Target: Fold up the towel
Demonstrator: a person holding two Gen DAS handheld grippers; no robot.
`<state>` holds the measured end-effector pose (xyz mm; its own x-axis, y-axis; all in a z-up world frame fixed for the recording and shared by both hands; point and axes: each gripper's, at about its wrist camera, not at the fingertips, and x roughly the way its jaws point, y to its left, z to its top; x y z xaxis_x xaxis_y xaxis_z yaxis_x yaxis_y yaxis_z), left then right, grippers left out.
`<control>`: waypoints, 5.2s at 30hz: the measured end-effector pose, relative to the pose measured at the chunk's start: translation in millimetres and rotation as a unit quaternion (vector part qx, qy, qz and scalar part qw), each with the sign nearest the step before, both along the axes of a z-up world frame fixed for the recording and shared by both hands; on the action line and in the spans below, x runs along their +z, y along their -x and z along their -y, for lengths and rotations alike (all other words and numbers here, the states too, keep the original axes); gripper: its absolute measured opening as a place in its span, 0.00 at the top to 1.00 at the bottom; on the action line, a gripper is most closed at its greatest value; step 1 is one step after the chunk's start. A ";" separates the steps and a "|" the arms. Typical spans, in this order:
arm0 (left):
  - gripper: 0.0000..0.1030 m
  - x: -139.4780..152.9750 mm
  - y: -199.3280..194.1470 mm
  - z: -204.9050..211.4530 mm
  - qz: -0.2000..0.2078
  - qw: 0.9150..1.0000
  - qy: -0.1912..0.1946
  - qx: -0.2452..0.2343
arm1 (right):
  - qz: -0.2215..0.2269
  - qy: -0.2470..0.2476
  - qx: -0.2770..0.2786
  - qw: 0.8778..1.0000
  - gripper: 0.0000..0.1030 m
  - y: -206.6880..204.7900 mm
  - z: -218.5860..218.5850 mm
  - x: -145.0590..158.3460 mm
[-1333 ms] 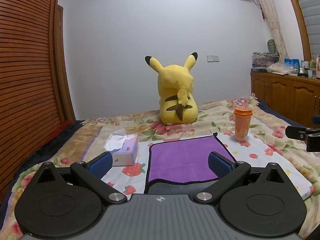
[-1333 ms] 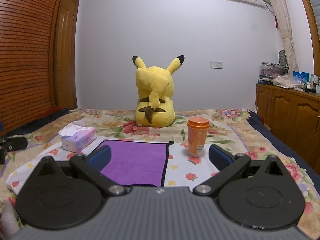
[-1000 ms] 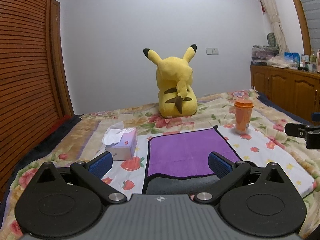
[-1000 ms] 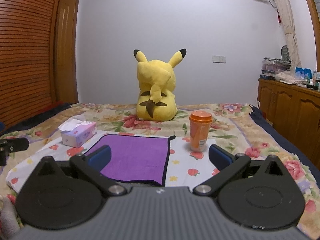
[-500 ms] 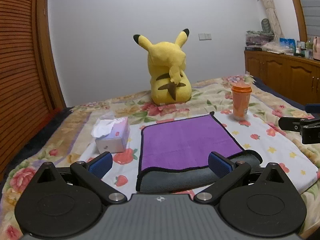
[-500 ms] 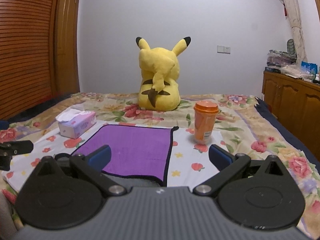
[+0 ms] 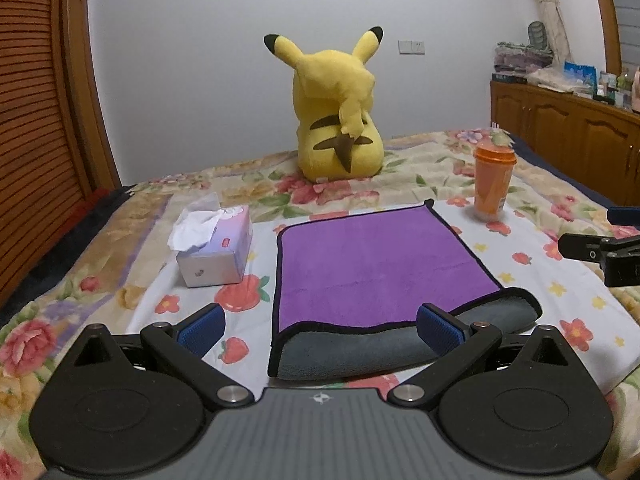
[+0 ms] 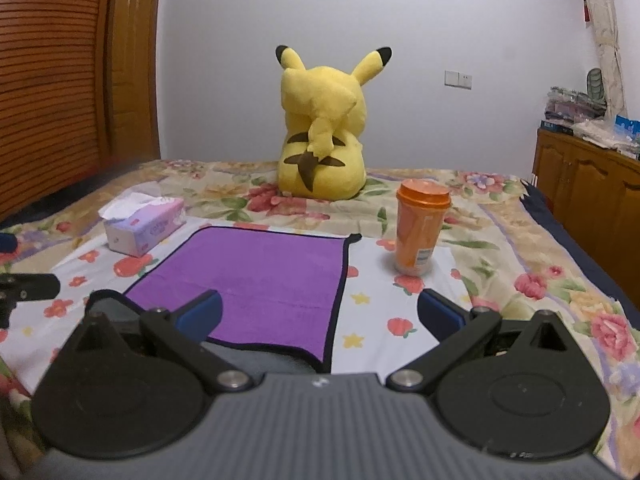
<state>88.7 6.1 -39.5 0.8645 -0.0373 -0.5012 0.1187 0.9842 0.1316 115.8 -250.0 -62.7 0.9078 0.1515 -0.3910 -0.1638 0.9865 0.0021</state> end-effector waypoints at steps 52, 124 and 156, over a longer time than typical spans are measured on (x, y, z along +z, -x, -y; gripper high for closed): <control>0.51 -73.8 -105.1 -53.0 -0.178 0.982 0.059 -0.016 | -0.177 0.010 0.056 0.983 0.17 -78.7 -8.0 -60.8; 0.92 -19.9 -103.9 -43.1 -0.075 0.993 0.085 -0.039 | -0.103 -0.053 0.095 0.989 0.97 -97.7 7.3 -19.0; 0.92 -21.5 -131.2 -39.3 -0.072 0.993 0.082 -0.054 | -0.087 -0.047 0.107 0.989 0.97 -113.2 9.5 -18.3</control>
